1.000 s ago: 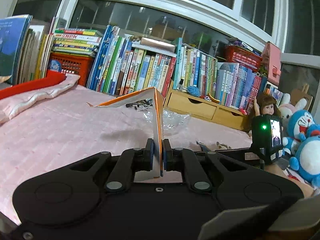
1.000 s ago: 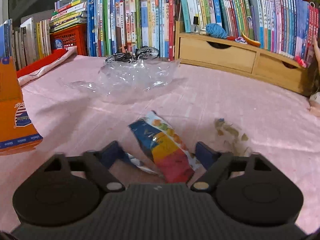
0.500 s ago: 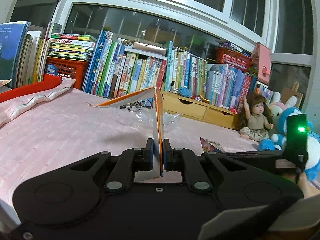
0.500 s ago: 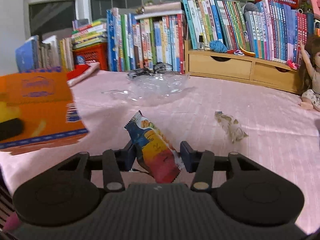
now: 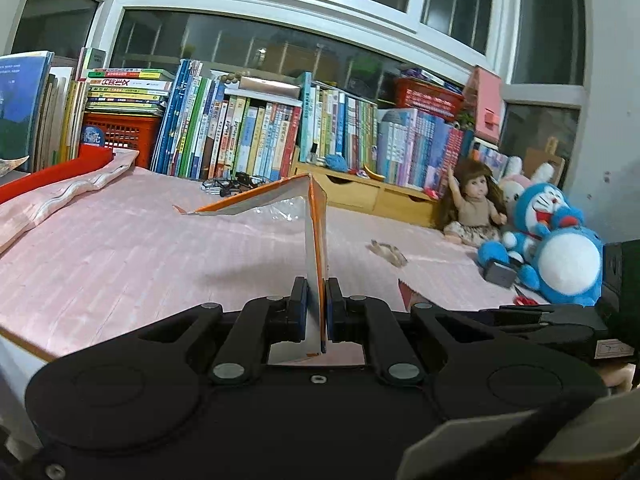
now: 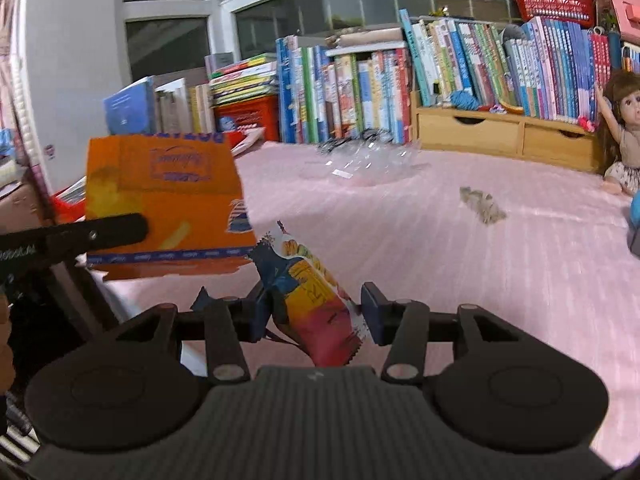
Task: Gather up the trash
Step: 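Carry the orange box and snack wrapper down into the black trash bag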
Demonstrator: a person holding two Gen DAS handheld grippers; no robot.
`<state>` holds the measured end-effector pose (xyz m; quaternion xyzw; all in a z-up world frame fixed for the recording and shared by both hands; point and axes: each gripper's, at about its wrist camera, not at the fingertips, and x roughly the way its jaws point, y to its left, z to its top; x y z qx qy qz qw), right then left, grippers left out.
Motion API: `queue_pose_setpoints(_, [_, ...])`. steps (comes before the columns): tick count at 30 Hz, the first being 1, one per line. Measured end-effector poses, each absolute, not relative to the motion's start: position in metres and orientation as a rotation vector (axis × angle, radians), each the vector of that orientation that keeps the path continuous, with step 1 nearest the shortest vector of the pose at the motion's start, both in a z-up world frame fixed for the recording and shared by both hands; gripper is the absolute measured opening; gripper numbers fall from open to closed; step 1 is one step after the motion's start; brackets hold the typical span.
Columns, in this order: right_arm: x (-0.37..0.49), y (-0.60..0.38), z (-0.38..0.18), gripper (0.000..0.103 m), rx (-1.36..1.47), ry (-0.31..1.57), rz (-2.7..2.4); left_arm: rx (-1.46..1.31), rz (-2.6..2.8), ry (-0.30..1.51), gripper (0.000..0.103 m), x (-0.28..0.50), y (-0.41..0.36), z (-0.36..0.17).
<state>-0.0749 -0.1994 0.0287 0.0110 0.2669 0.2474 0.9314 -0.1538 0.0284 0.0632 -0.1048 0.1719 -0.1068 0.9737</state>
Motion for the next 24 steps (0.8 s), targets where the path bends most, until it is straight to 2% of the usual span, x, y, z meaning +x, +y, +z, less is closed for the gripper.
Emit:
queue_pose_setpoints(12, [-0.149,-0.191,-0.011,0.055,0.009,0.663,0.553,-0.128,-0.312,0.495,0.009,-0.228,0.035,0.046])
queue_pose_setpoints(24, [-0.175,-0.183,-0.060,0.055,0.012,0.833,0.519,-0.089,-0.352,0.713,0.008,-0.245,0.023,-0.004])
